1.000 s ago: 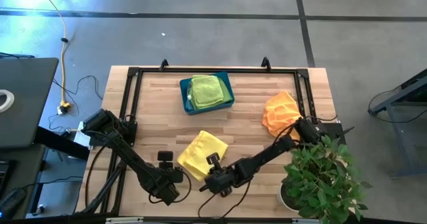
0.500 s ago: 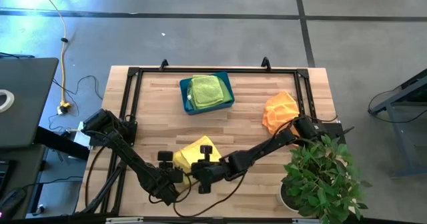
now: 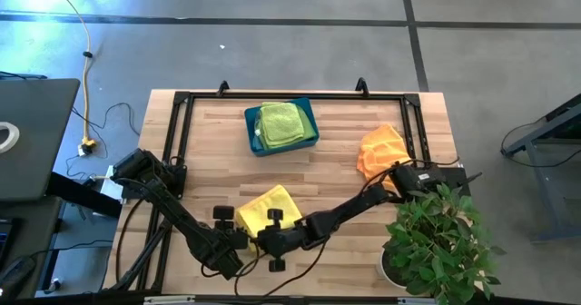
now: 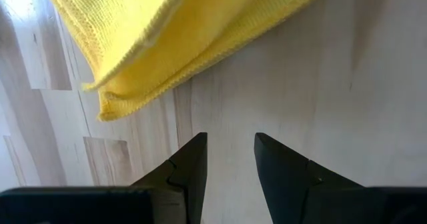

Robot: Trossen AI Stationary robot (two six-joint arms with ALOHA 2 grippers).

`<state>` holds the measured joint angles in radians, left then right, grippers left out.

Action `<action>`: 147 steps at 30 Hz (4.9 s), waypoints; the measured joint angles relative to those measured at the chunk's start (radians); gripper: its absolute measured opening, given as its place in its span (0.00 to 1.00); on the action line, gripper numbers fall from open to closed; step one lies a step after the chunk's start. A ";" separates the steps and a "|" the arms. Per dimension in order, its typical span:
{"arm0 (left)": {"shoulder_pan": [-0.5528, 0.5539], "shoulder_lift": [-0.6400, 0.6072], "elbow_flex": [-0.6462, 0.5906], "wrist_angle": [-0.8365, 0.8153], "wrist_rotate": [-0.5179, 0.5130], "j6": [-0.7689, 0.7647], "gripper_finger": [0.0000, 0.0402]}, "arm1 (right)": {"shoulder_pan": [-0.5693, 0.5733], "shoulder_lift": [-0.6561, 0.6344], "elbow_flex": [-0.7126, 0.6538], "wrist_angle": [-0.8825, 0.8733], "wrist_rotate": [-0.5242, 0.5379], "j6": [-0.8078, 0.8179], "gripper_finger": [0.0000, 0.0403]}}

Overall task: Fold microfiber towels
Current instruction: Fold the yellow microfiber cloth, then stack the yellow microfiber cloth on the green microfiber cloth in the blue bin

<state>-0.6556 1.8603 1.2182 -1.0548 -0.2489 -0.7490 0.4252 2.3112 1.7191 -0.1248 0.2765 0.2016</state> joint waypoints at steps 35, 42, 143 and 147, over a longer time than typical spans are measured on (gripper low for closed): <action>0.146 0.000 0.000 0.006 0.133 -0.115 0.29 | -0.153 -0.434 -0.025 -0.987 0.004 -0.242 0.39; 0.146 0.000 0.000 0.005 0.137 -0.138 0.29 | -0.202 -0.811 -0.566 -0.630 0.018 -0.121 0.34; 0.182 0.007 -0.130 0.295 -0.099 -1.330 0.70 | -0.202 -1.780 -1.587 0.104 0.140 -0.045 0.33; 0.215 0.009 -0.130 0.291 -0.080 -1.229 0.57 | -0.202 -1.780 -1.587 0.104 0.140 -0.045 0.33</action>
<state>-0.4407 1.8690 1.0882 -0.7638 -0.3290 -1.9776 0.2234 0.5308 0.1326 -0.0208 0.4160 0.1562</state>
